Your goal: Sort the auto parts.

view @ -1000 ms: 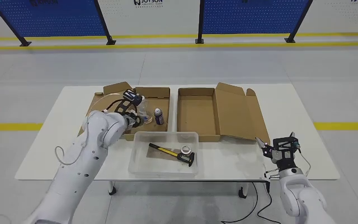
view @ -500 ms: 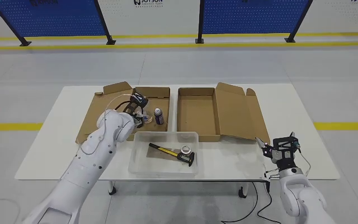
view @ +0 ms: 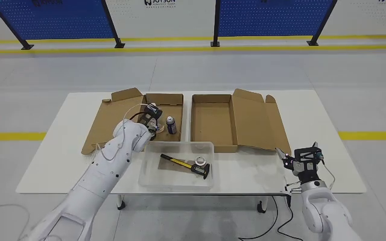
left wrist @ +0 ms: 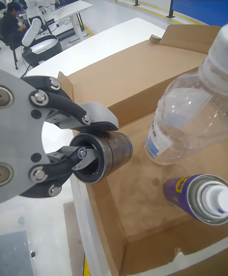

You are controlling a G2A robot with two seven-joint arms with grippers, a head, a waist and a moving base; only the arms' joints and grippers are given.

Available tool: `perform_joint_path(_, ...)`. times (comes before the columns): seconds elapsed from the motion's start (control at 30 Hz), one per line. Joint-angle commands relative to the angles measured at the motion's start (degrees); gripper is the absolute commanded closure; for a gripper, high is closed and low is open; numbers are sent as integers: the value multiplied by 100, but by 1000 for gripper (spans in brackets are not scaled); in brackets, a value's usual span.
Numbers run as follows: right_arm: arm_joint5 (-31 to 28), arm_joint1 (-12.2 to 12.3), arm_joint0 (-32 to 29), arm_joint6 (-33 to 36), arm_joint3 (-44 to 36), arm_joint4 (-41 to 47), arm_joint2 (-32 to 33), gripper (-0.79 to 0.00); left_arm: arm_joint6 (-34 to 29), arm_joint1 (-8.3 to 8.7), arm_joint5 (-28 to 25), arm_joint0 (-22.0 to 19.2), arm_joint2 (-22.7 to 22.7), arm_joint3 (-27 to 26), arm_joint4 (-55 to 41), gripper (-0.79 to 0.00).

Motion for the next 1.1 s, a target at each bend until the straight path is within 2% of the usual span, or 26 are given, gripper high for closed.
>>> perform_joint_path(0.0,0,0,0,0,0,0,0,-785,37,-37,3,-30,52,123,-18,0)
perform_joint_path(0.33,0,0,0,0,0,0,0,-785,182,-167,-45,-265,126,626,-55,0)
perform_joint_path(0.43,0,0,0,0,0,0,0,-785,215,-206,-44,-305,164,738,-34,-83)
perform_joint_path(0.7,0,0,0,0,0,0,0,-785,278,-266,-38,-342,178,875,40,-129)
perform_joint_path(0.8,0,0,0,0,0,0,0,-785,300,-279,-15,-353,149,853,85,-129)
perform_joint_path(0.87,0,0,0,0,0,0,0,-785,306,-281,11,-339,117,798,108,-160)
perform_joint_path(1.07,0,0,0,0,0,0,0,-785,264,-245,55,-225,-41,447,247,-157)
